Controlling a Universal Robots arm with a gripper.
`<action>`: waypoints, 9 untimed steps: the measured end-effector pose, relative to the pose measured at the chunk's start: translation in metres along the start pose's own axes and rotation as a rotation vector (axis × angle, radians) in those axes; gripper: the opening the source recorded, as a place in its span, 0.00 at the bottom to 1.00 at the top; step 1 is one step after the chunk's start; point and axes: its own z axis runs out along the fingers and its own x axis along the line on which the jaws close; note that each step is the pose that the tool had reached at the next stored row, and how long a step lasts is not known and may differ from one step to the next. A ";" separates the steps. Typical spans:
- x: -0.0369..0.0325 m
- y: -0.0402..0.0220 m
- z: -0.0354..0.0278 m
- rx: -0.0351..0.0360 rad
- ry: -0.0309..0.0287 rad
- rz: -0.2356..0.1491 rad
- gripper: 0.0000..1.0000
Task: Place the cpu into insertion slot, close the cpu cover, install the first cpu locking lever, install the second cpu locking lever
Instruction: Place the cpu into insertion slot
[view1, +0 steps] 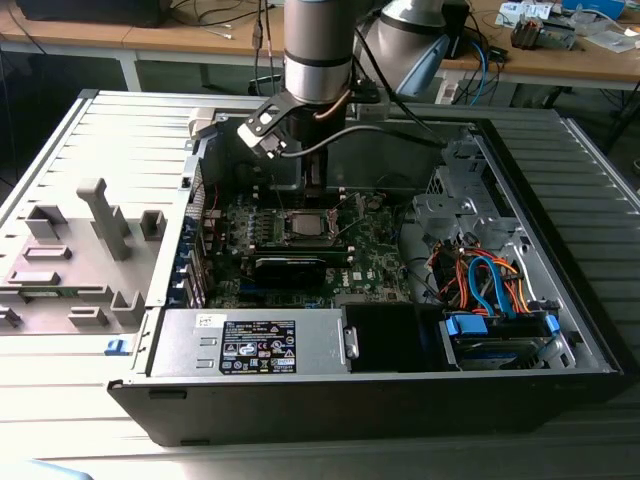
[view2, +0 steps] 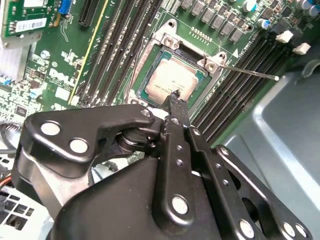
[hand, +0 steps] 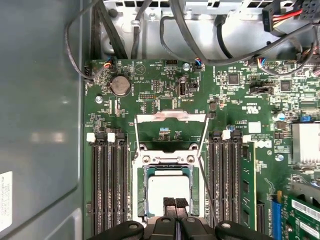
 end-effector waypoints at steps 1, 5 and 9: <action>-0.0001 0.0001 -0.0027 0.0000 0.0000 0.000 0.11; -0.0005 0.0003 -0.0147 0.0000 0.0000 0.000 0.11; -0.0006 0.0004 -0.0186 -0.0001 0.0010 0.000 0.11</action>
